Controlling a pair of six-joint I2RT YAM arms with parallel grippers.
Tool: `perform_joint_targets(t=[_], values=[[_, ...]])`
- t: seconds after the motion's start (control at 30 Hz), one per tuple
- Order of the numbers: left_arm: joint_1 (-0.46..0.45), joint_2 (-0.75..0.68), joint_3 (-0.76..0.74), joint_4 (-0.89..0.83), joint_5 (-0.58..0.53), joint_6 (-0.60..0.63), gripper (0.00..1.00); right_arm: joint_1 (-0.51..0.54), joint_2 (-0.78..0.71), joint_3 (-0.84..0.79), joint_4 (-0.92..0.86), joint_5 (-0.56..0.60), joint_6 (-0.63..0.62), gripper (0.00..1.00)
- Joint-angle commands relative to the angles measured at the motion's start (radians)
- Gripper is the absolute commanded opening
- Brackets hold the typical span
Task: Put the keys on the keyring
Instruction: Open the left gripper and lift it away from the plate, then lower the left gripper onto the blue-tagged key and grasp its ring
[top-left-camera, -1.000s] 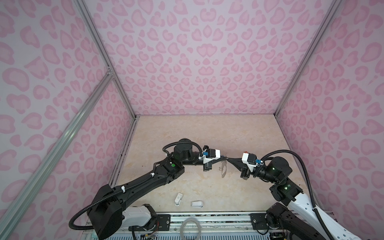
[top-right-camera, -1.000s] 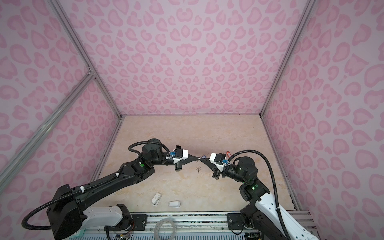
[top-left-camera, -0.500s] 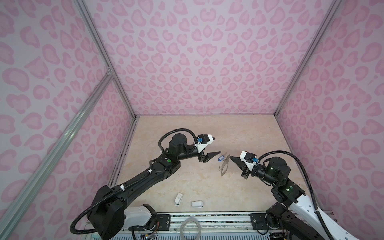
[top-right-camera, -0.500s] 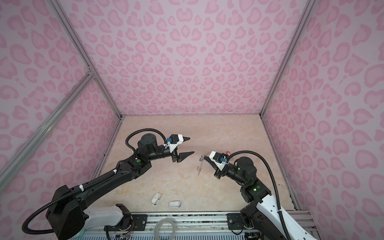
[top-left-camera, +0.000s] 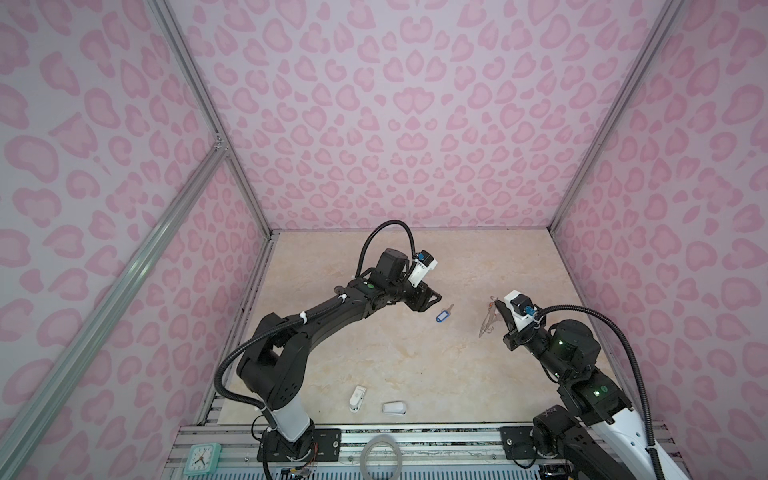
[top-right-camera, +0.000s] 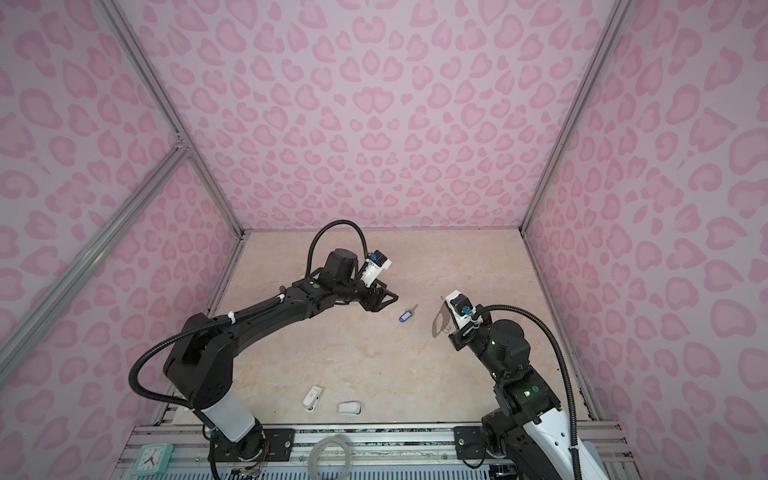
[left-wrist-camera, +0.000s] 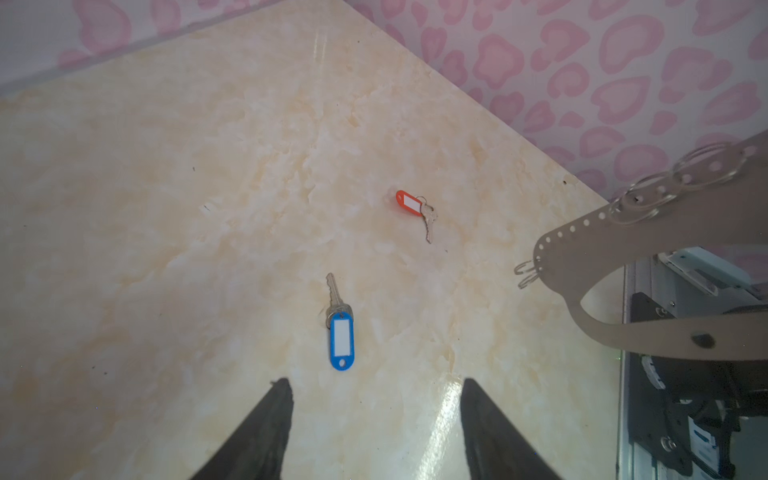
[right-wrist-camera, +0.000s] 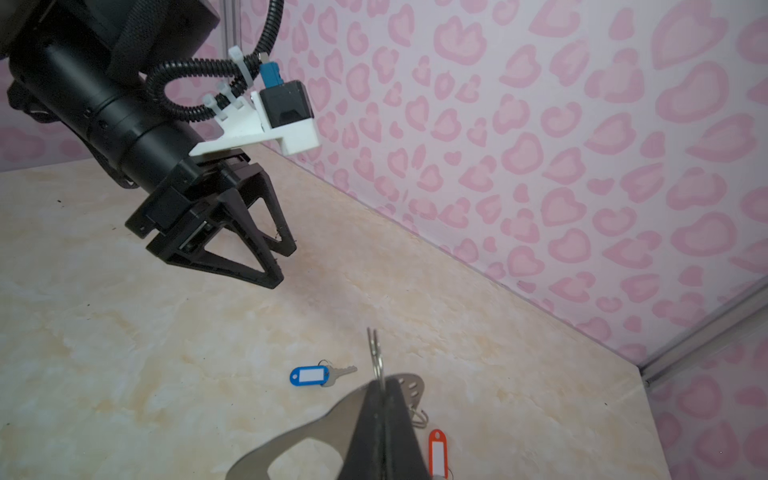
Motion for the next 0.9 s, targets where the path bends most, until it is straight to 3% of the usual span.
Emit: perform_joint_targets(t=[0.0,0.13,0.27,0.43,0.87], values=[[0.003,0.104,0.078,-0.097,0.063,0.000,0.63,-0.007,0.002,0.018,-0.064,0.038,0.015,0.00],[-0.003,0.215,0.168,-0.149,0.078,0.019,0.64,-0.006,0.017,0.032,-0.067,0.007,0.019,0.00],[-0.026,0.289,0.218,-0.191,0.000,0.043,0.65,-0.006,0.048,0.048,-0.068,-0.017,0.018,0.00],[-0.058,0.352,0.272,-0.223,-0.118,0.076,0.58,-0.006,0.099,0.068,-0.064,-0.041,0.008,0.00],[-0.060,0.477,0.399,-0.267,-0.141,0.077,0.41,-0.006,0.126,0.080,-0.088,-0.061,-0.009,0.00]])
